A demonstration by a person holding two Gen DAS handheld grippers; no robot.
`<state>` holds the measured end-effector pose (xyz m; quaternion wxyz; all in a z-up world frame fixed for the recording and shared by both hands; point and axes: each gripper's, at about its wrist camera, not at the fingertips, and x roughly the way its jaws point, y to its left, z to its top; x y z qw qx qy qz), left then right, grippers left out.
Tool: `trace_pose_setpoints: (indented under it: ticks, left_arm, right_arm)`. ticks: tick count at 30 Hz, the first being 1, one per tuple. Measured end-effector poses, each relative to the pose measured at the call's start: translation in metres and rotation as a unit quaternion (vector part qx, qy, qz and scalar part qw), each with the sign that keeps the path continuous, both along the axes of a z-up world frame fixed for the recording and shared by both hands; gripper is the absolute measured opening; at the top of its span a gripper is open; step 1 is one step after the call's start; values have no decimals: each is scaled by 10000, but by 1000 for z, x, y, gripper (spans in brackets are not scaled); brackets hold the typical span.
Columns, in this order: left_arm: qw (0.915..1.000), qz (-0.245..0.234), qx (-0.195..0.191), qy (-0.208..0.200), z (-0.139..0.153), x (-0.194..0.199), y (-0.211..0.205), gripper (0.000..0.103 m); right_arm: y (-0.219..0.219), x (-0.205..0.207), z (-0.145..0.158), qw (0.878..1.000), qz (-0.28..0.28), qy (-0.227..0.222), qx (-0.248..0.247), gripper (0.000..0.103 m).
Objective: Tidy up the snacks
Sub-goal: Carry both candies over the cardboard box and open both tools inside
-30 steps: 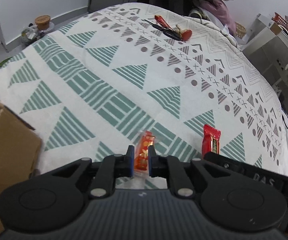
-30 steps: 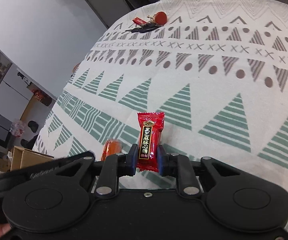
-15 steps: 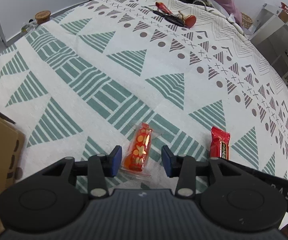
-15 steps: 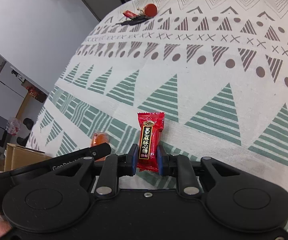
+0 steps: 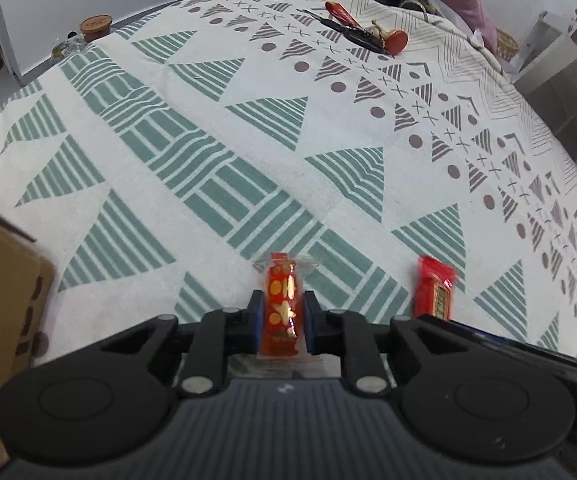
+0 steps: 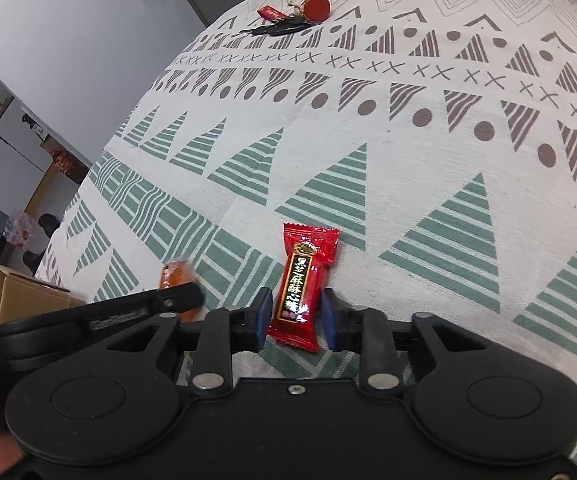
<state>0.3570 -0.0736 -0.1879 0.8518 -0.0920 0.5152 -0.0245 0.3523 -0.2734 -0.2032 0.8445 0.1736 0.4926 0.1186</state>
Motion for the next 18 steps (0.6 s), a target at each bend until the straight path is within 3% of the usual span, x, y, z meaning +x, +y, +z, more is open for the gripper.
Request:
trace_pose_setpoints:
  ticks: [7,18]
  left_arm:
    - [9997,160,-153,-96,27,-30,24,18]
    - [9981,375,-286,-396,77,-72,71,18]
  right_arm:
    - [12,-12,16,9998,58,-135,133,20]
    - [50,-41,66,9974,343,-538,343,20]
